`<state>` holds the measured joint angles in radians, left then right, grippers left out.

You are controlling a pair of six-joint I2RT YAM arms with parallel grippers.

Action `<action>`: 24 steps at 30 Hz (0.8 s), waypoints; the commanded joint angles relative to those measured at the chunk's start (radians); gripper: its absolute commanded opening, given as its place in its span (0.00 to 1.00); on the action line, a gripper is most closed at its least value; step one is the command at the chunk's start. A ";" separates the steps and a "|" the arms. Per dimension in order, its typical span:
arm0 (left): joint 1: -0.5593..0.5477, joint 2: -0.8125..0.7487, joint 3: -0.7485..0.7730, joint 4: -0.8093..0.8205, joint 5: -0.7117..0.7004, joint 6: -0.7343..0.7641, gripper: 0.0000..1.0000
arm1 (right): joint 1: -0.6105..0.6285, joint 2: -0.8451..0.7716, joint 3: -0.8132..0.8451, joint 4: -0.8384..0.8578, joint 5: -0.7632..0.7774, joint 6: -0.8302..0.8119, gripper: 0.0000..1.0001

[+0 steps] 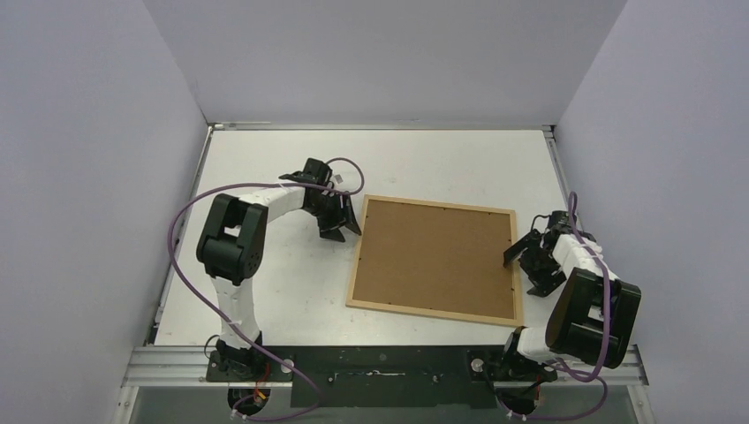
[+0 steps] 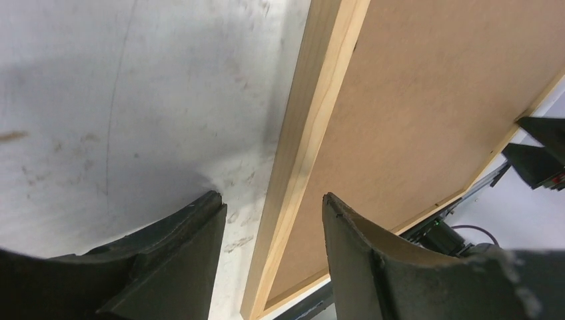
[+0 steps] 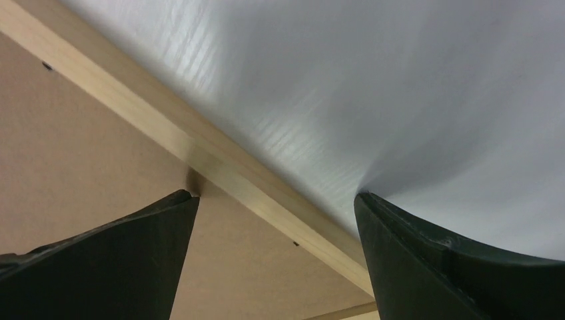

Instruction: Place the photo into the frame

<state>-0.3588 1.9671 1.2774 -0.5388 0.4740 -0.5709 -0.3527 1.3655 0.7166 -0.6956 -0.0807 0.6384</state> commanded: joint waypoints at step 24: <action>0.076 0.386 0.602 -0.071 0.092 0.084 0.53 | 0.493 0.121 0.119 0.179 -0.348 -0.108 0.88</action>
<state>-0.2779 2.2917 1.7836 -0.5709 0.4839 -0.5236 0.0013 1.4376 0.7589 -0.6388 -0.3145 0.5522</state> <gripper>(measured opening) 0.534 0.884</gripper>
